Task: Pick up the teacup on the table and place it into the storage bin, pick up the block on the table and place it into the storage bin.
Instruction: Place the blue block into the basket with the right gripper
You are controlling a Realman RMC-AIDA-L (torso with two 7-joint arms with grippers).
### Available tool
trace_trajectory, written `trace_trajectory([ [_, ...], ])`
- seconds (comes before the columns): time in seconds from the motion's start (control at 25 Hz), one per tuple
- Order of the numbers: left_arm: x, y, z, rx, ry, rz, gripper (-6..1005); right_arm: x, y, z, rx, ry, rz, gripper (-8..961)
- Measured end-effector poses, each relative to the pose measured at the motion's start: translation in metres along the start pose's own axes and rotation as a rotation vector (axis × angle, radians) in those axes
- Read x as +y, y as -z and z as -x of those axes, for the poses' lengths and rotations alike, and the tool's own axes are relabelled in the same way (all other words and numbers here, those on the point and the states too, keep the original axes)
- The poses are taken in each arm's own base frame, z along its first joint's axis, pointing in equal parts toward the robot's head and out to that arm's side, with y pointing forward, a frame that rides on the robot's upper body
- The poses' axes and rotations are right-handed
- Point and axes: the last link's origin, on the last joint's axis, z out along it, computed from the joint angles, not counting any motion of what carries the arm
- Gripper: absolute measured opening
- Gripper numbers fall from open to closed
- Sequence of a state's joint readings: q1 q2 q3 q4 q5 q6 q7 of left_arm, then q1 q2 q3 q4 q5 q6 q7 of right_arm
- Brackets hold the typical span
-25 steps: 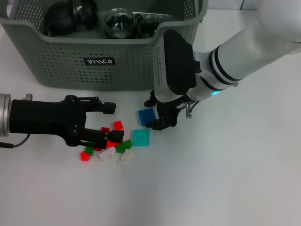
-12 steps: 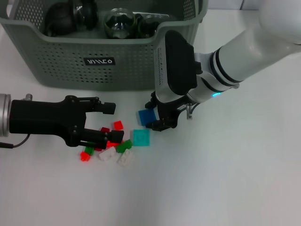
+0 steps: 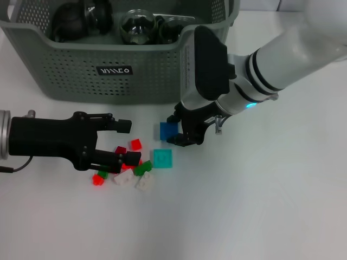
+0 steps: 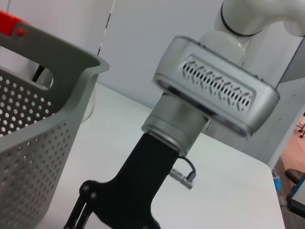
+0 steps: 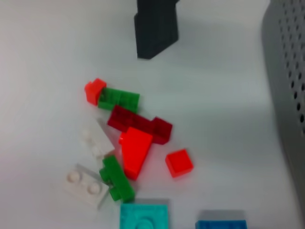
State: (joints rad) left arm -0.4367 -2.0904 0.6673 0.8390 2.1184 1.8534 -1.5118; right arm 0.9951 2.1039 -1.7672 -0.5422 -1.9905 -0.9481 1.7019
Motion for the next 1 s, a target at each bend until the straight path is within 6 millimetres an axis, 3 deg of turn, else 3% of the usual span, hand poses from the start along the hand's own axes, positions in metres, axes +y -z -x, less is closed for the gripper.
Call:
trace_trajectory([
  [0.2, 0.001, 0.004, 0.004, -0.007, 0.009, -0.001, 869, 0.005, 0.020, 0.005, -0.050, -0.038, 0.015, 438],
  [0.44, 0.003, 0.011, 0.011, -0.013, 0.010, -0.015, 869, 0.018, 0.066, 0.018, -0.135, -0.095, 0.046, 439],
  [0.64, 0.004, 0.013, 0.015, -0.014, -0.009, -0.020, 869, 0.026, 0.126, 0.044, -0.285, -0.126, 0.109, 439],
  [0.72, 0.004, 0.013, 0.015, -0.015, -0.011, -0.019, 869, 0.025, 0.160, 0.059, -0.376, -0.123, 0.128, 439],
  [0.88, 0.004, 0.013, 0.015, -0.016, -0.026, -0.022, 869, 0.003, 0.208, 0.084, -0.486, -0.096, 0.046, 439],
  [1.0, 0.003, 0.011, 0.014, -0.014, -0.034, -0.018, 869, -0.025, 0.210, 0.095, -0.475, -0.121, -0.040, 440],
])
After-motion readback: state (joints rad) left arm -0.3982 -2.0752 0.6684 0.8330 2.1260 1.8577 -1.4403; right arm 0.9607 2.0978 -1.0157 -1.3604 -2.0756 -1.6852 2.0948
